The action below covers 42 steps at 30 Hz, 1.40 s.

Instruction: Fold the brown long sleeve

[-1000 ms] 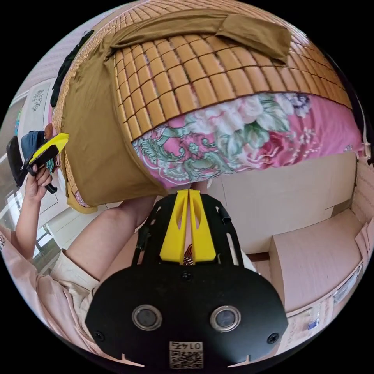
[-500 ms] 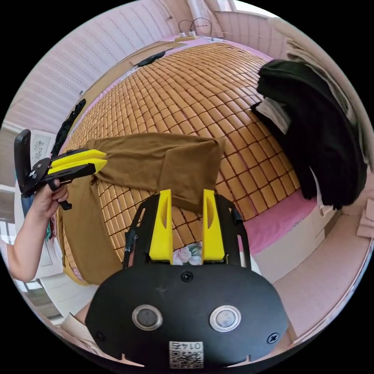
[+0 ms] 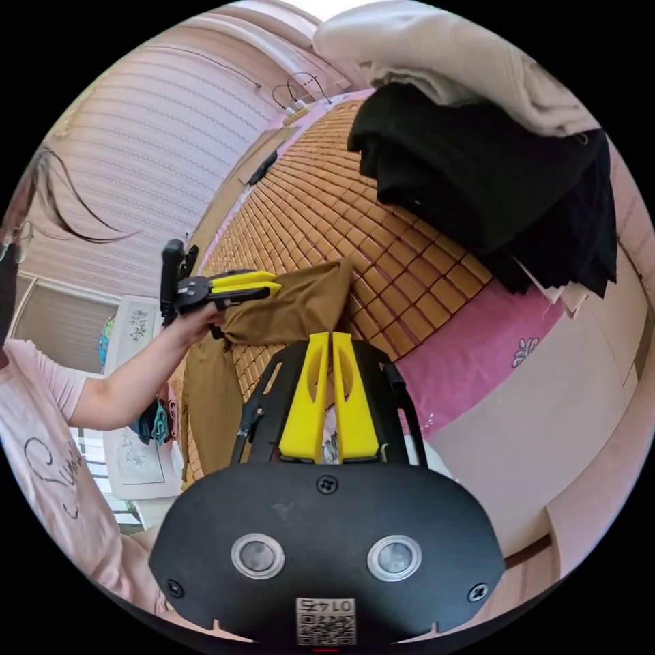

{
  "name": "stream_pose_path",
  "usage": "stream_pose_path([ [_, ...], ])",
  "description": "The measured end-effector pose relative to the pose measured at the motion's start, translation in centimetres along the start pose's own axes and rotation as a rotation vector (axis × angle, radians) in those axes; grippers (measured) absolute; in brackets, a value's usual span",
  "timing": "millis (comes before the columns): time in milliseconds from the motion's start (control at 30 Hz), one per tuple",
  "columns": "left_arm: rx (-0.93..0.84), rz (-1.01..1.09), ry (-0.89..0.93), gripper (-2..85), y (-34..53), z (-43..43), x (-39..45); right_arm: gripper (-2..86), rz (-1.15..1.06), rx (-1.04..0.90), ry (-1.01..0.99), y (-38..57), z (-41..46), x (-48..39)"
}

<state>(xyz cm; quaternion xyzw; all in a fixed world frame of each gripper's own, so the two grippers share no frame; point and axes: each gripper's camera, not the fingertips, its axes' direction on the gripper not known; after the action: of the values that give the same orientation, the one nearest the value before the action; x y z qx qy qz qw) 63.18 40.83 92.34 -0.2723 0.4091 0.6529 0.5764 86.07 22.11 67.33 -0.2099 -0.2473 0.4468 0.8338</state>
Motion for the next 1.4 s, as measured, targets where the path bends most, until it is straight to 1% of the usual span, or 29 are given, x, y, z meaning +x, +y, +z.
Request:
stream_pose_path([
  [67,0.018,-0.004,-0.004,6.7,0.3,-0.1,0.3,0.2,-0.077,0.081,-0.131,0.2,-4.0,0.3],
  [100,0.021,-0.007,0.001,4.6,0.4,-0.2,0.3,0.2,-0.089,0.09,-0.159,0.2,-4.9,0.4],
  [133,0.026,-0.001,0.029,0.5,0.5,-0.2,0.3,0.2,-0.111,0.102,-0.219,0.2,-6.4,0.6],
  [167,0.028,-0.015,0.072,-0.1,0.5,-0.2,0.3,0.2,-0.129,0.107,-0.282,0.2,-7.6,0.9],
  [200,0.029,-0.031,0.071,-0.4,0.5,-0.3,0.3,0.2,-0.137,0.109,-0.315,0.2,-8.2,1.0],
  [267,0.04,-0.057,0.035,-0.8,0.9,-1.0,0.4,0.2,-0.183,0.099,-0.469,0.3,-9.6,1.0],
  [300,0.055,-0.063,0.024,-0.8,1.2,-1.4,0.5,0.2,-0.199,0.089,-0.505,0.4,-9.8,0.8],
  [367,0.141,-0.103,0.036,-0.9,2.9,-3.8,0.4,0.2,-0.28,0.015,-0.618,0.7,-9.8,-0.9],
  [500,0.241,-0.183,0.023,-1.0,7.3,-8.5,0.1,0.2,-0.441,-0.161,-0.757,2.0,-7.7,-5.6],
  [567,0.308,-0.249,0.001,-1.0,11.8,-12.1,-0.2,0.2,-0.53,-0.3,-0.861,3.6,-4.9,-9.3],
  [633,0.349,-0.312,-0.016,-1.0,15.6,-14.4,-0.5,0.1,-0.588,-0.402,-0.906,5.3,-2.5,-12.2],
  [767,0.352,-0.488,-0.032,-1.0,25.5,-17.7,-1.6,0.1,-0.699,-0.608,-1.019,10.1,3.2,-19.0],
  [800,0.349,-0.507,-0.034,-1.0,26.9,-17.9,-1.6,0.1,-0.721,-0.635,-1.021,10.8,4.0,-20.0],
  [867,0.314,-0.6,-0.034,-1.0,32.0,-17.9,-1.9,0.1,-0.805,-0.751,-0.984,13.9,7.0,-23.6],
  [1033,0.268,-0.748,-0.021,-1.0,39.7,-16.5,-2.0,0.4,-0.969,-0.881,-0.866,19.1,11.3,-29.3],
  [1133,0.264,-0.803,-0.012,-0.9,42.8,-15.0,-2.3,1.1,-1.067,-0.932,-0.719,22.0,14.2,-32.7],
  [1167,0.261,-0.841,0.002,-0.9,44.0,-14.4,-2.8,1.7,-1.109,-0.936,-0.62,23.3,15.6,-34.2],
  [1267,0.246,-0.956,0.023,-0.7,47.1,-13.9,-3.9,4.8,-1.195,-0.967,-0.452,27.2,19.0,-37.1],
  [1400,0.227,-1.042,0.016,0.1,50.6,-14.7,-3.6,6.6,-1.281,-1.09,-0.452,31.5,20.7,-38.2],
])
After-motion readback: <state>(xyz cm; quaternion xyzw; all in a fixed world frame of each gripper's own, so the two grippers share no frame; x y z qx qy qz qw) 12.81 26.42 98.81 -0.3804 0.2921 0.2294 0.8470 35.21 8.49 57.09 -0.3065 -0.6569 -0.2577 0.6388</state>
